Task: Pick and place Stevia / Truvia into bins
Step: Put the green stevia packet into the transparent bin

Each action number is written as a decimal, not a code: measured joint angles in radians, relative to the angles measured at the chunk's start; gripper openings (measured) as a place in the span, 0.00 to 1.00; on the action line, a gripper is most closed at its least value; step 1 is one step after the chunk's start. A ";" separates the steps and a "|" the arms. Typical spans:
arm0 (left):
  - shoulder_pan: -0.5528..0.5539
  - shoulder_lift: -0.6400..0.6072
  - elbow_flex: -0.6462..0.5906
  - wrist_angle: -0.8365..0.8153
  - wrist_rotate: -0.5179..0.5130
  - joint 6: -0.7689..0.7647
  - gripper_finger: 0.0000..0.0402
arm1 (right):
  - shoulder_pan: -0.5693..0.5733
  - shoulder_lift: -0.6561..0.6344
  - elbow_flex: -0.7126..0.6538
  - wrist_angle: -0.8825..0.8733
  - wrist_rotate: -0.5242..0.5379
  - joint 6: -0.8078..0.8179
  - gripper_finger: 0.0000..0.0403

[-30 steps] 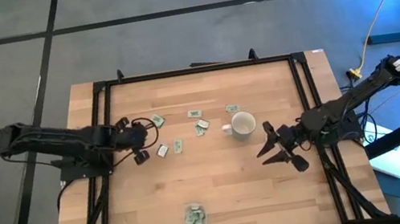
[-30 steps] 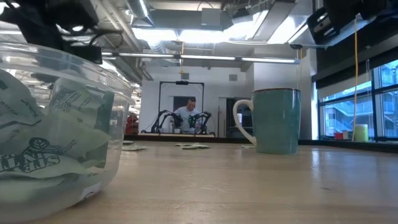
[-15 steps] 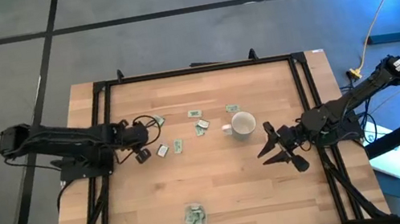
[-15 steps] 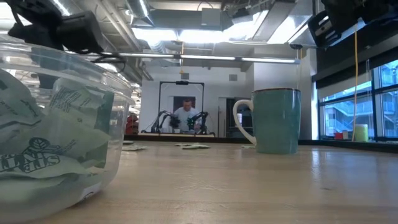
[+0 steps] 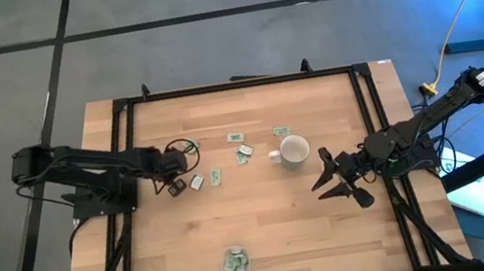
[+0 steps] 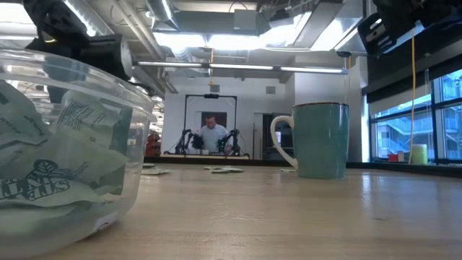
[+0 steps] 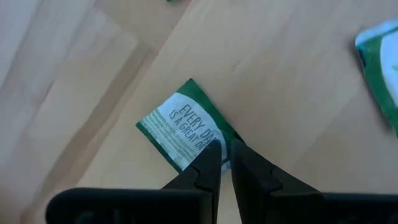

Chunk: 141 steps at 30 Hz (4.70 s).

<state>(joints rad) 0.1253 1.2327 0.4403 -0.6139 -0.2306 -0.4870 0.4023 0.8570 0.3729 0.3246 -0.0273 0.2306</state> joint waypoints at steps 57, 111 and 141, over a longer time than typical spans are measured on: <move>-0.471 0.139 0.365 0.109 0.022 0.048 0.02 | 0.000 0.000 0.000 -0.006 0.000 -0.004 0.34; -0.139 0.047 0.174 0.040 0.178 0.150 0.01 | 0.000 0.000 0.001 -0.023 0.000 -0.004 0.34; -0.633 0.467 0.557 0.603 0.703 -0.117 0.01 | 0.000 0.000 0.001 -0.021 0.001 -0.004 0.34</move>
<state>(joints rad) -0.5073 1.6993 0.9974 -0.0111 0.4721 -0.6044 0.4023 0.8573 0.3740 0.3035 -0.0265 0.2264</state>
